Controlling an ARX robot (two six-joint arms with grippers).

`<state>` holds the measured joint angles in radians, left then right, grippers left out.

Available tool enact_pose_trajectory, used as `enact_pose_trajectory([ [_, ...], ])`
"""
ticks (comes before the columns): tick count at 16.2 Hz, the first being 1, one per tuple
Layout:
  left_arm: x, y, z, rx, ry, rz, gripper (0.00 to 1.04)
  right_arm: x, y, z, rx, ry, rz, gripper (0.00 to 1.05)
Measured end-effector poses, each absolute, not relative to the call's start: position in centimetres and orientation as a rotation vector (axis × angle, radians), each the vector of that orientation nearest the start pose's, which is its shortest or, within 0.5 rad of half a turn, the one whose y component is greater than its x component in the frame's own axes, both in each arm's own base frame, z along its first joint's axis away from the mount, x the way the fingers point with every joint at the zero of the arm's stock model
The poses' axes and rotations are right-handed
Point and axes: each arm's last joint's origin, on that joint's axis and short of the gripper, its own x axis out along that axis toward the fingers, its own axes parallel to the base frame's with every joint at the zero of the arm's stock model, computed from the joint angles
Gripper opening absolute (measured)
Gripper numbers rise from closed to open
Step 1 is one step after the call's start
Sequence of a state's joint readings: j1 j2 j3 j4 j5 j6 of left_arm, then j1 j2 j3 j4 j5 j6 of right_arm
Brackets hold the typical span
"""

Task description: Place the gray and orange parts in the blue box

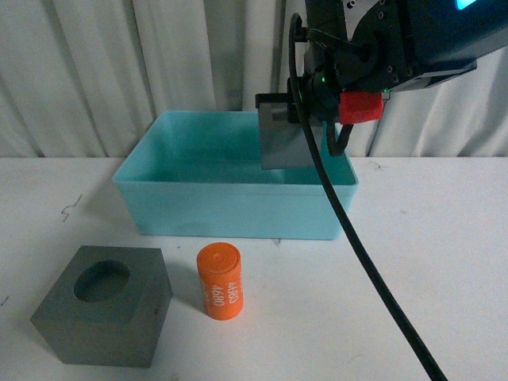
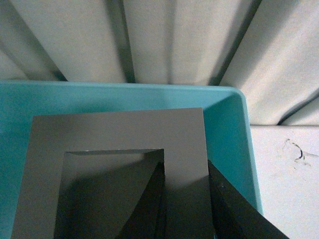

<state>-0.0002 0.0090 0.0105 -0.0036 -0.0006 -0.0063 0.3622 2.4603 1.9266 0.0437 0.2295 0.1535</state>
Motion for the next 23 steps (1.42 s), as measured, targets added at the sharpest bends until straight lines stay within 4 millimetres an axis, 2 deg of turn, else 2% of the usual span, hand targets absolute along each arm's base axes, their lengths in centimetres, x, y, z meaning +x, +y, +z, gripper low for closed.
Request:
enact_pose_trajectory([
  [1, 9.8, 0.0, 16.6, -0.006, 0.002, 0.000, 0.98, 52.0, 18.9, 14.9, -0.001, 0.490, 0.082, 0.19],
  [2, 9.8, 0.0, 16.6, -0.006, 0.002, 0.000, 0.98, 52.3, 19.0, 14.3, -0.003, 0.498, 0.066, 0.36],
  [3, 9.8, 0.0, 16.6, -0.006, 0.002, 0.000, 0.98, 52.0, 18.6, 14.6, 0.043, 0.462, 0.051, 0.69],
  [4, 9.8, 0.0, 16.6, -0.006, 0.002, 0.000, 0.98, 49.3, 16.1, 18.1, 0.096, 0.345, 0.061, 0.96],
  [5, 9.8, 0.0, 16.6, -0.006, 0.002, 0.000, 0.98, 48.0, 14.8, 20.1, 0.122, 0.290, 0.066, 1.00],
  [6, 9.8, 0.0, 16.6, -0.006, 0.002, 0.000, 0.98, 45.8, 12.5, 23.0, 0.159, 0.224, 0.065, 0.98],
  [7, 9.8, 0.0, 16.6, -0.006, 0.002, 0.000, 0.98, 41.7, 8.9, 26.6, 0.219, 0.178, 0.067, 0.98],
  [8, 9.8, 0.0, 16.6, -0.006, 0.002, 0.000, 0.98, 38.2, 6.4, 28.0, 0.271, 0.170, 0.058, 0.98],
  [9, 9.8, 0.0, 16.6, -0.006, 0.002, 0.000, 0.98, 32.9, 3.0, 27.6, 0.323, 0.227, 0.029, 0.98],
  [10, 9.8, 0.0, 16.6, -0.006, 0.002, 0.000, 0.98, 28.8, 1.2, 25.3, 0.352, 0.316, -0.017, 0.98],
  [11, 9.8, 0.0, 16.6, -0.006, 0.002, 0.000, 0.98, 26.5, 0.8, 23.2, 0.364, 0.369, -0.039, 0.98],
  [12, 9.8, 0.0, 16.6, -0.006, 0.002, -0.001, 0.98, 25.6, 0.9, 21.6, 0.298, 0.247, -0.029, 0.89],
  [13, 9.8, 0.0, 16.6, -0.006, 0.001, 0.000, 0.98, 24.8, 0.8, 21.1, 0.205, 0.144, -0.002, 0.78],
  [15, 9.8, 0.0, 16.6, -0.006, 0.002, 0.001, 0.98, 21.9, -0.1, 21.3, 0.065, -0.024, -0.005, 0.53],
  [18, 9.8, 0.0, 16.6, -0.006, 0.002, 0.000, 0.98, 19.5, 0.0, 19.1, 0.020, 0.025, -0.003, 0.18],
  [20, 9.8, 0.0, 16.6, -0.006, 0.002, 0.000, 0.98, 18.3, 0.0, 19.0, 0.008, 0.005, -0.003, 0.02],
  [23, 9.8, 0.0, 16.6, -0.006, 0.002, 0.000, 0.98, 16.5, 0.0, 18.1, 0.007, 0.015, -0.003, 0.02],
])
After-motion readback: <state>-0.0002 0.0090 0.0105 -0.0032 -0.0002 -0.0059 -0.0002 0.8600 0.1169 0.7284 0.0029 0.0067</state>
